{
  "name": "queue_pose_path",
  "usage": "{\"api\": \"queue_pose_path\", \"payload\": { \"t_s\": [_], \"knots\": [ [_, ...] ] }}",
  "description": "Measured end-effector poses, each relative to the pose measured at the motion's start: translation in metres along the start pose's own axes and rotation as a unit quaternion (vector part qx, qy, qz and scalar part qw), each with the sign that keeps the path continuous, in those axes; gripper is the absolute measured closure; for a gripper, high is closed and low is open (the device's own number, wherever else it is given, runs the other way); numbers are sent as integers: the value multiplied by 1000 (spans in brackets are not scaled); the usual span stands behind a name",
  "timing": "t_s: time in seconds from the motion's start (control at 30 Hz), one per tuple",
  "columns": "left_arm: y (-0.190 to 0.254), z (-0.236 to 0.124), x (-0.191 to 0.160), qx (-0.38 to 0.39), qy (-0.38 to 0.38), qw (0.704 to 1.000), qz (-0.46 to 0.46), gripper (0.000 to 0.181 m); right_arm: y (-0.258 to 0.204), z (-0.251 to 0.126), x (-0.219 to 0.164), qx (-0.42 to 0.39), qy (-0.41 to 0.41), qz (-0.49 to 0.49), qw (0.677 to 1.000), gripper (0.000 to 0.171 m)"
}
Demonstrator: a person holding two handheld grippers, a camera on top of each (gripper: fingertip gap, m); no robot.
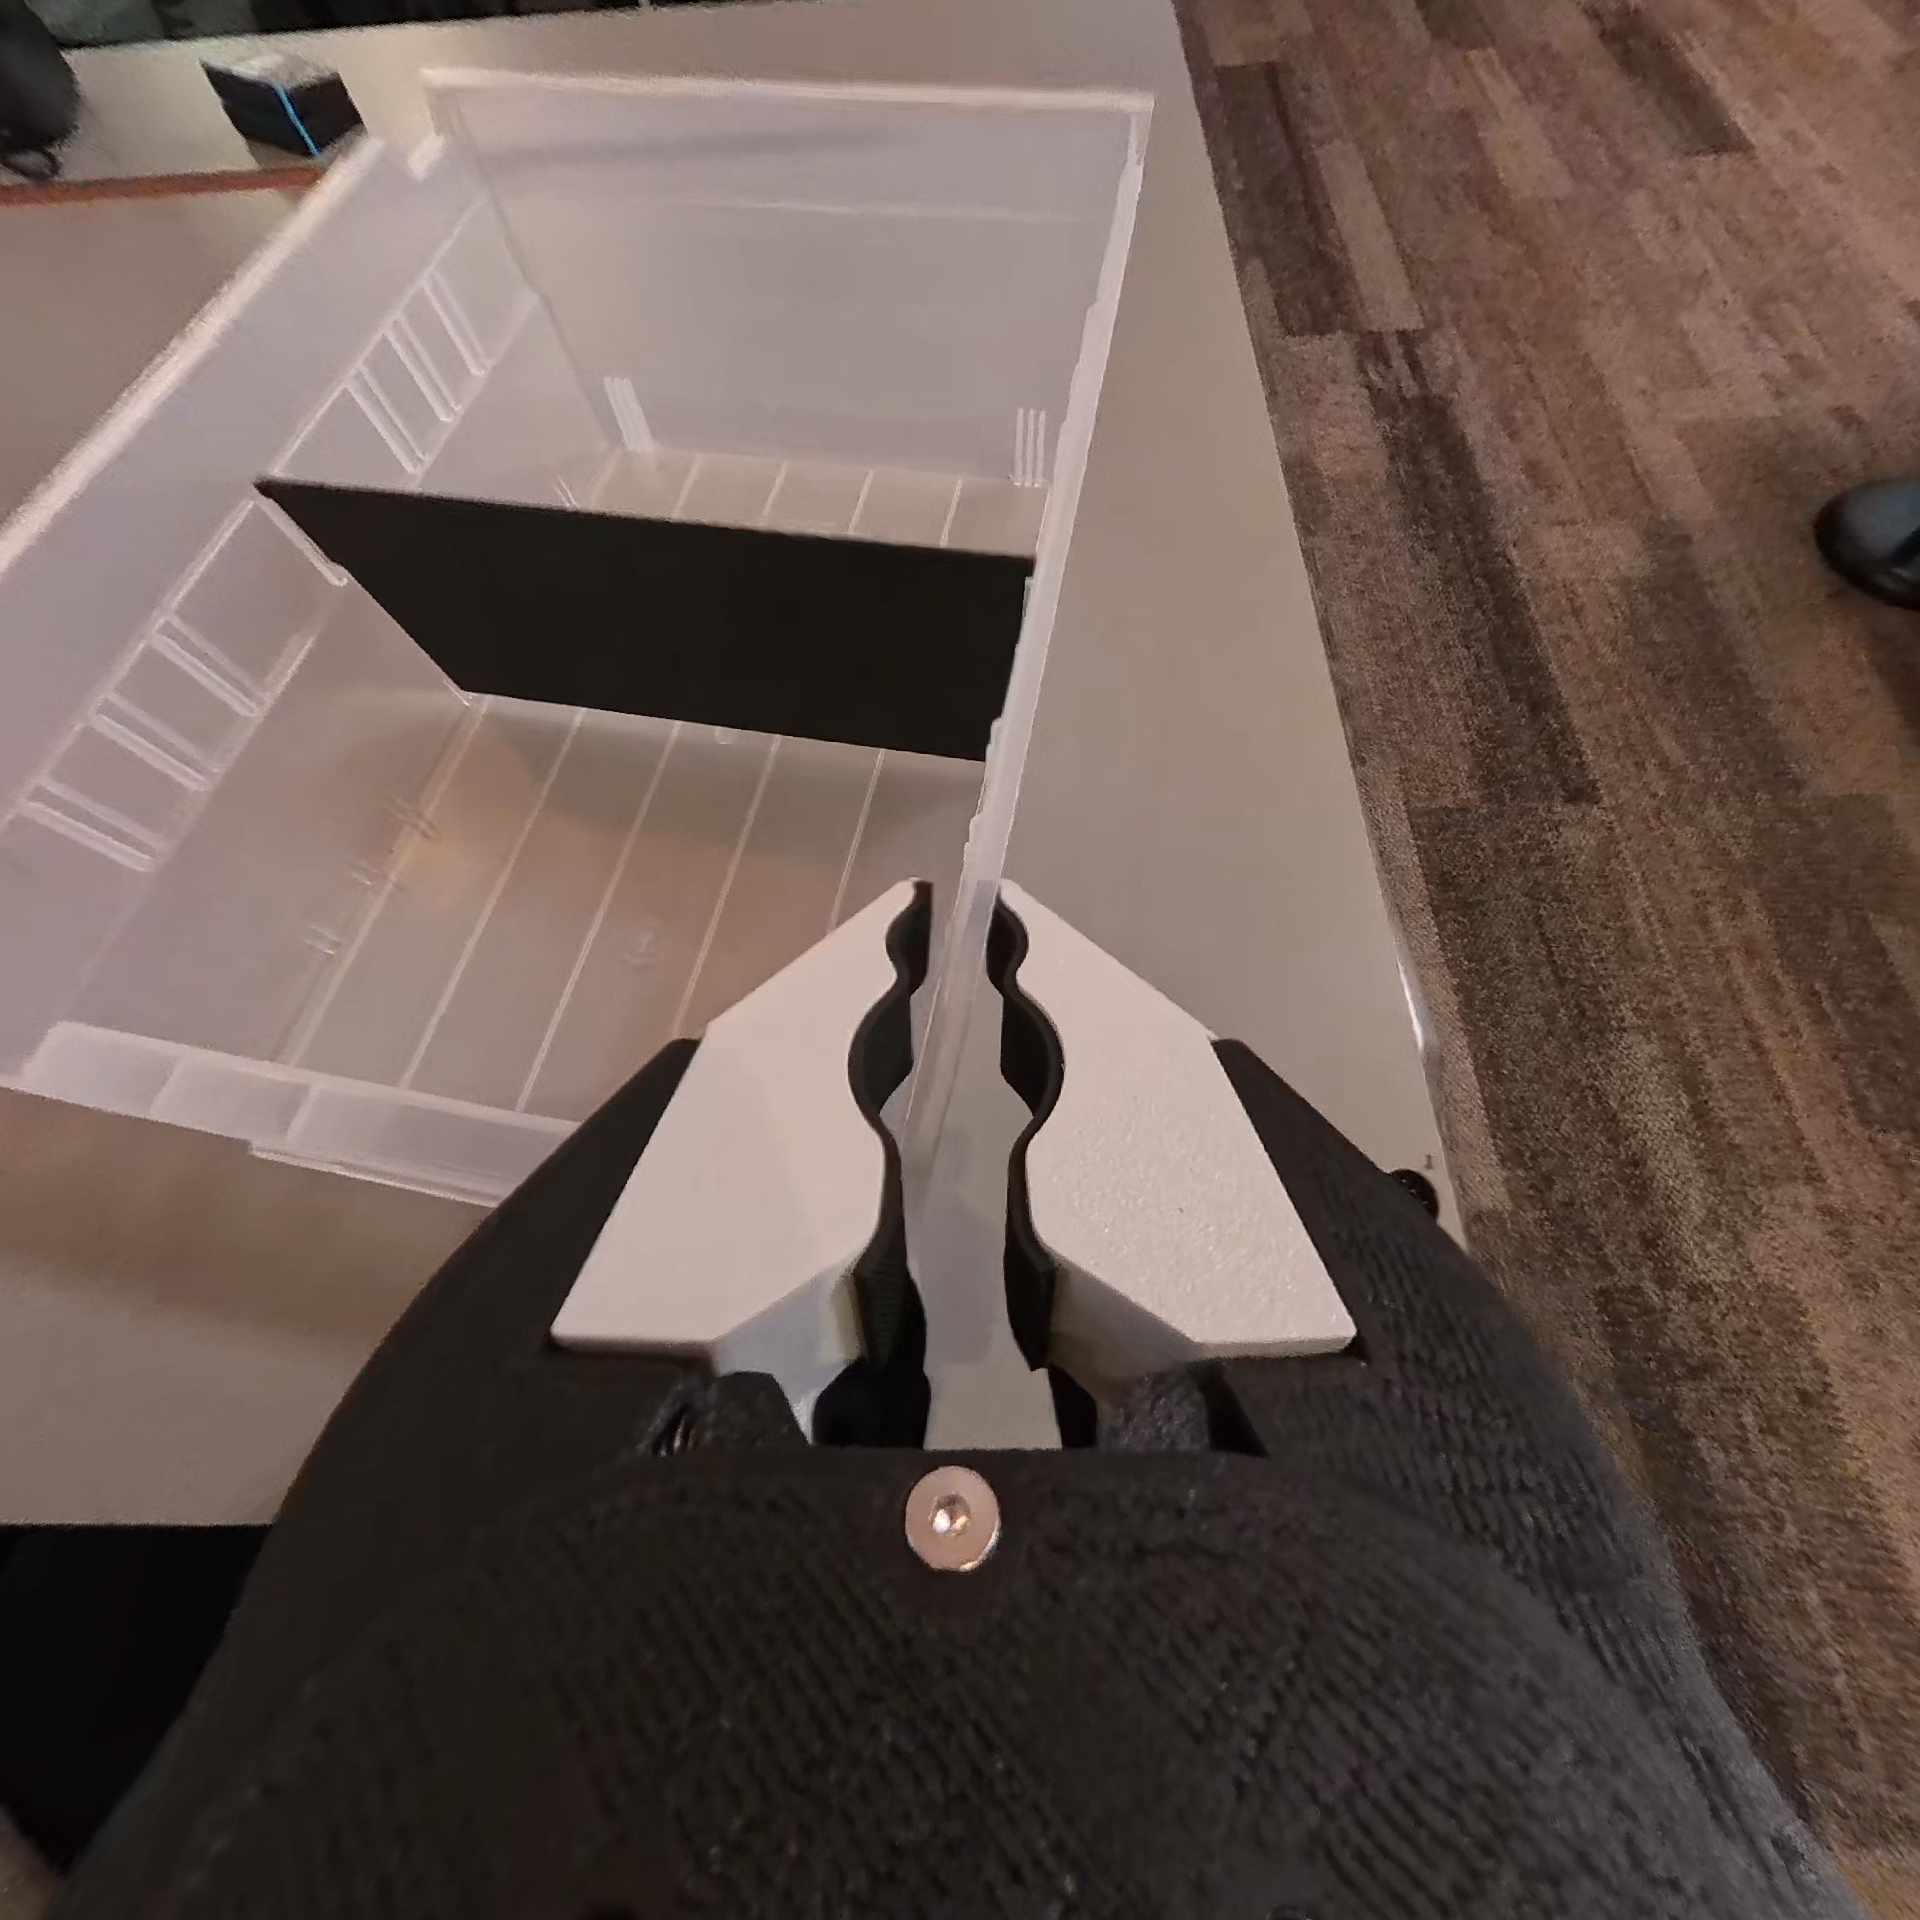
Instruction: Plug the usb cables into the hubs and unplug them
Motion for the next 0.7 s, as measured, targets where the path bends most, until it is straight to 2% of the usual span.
{"api": "queue_pose_path", "payload": {
  "t_s": [0.23,0.3,0.37,0.43,0.5,0.53,0.6,0.7],
  "knots": [
    [-56,11,1,-23,-23,999,-7,178,-10,-35,30,8,109,24,994,150],
    [-64,11,3,-22,-39,999,-11,155,-23,-44,41,20,139,12,990,147],
    [-74,-4,16,23,6,1000,0,133,-41,-51,53,38,166,-12,985,143],
    [-81,-32,42,76,89,993,29,136,-63,-55,63,55,184,-44,980,141],
    [-71,-55,73,103,142,977,117,140,-87,-53,71,74,199,-76,974,140],
    [-59,-58,88,88,153,970,170,140,-102,-50,75,91,203,-89,971,140],
    [-23,-49,114,9,142,952,272,142,-138,-39,78,138,209,-109,962,138],
    [22,-3,128,-118,51,899,419,143,-202,-15,76,228,215,-136,940,137]
  ]
}}
Point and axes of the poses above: each gripper's, where its closed fingertips meet, z out along the fingers, x out of its top, y = z × x across the jaws, the point moved 7 cm from there along -z, back along the fingers, and after that the axes turned 5 degrees about x, right-handed, at the moved point
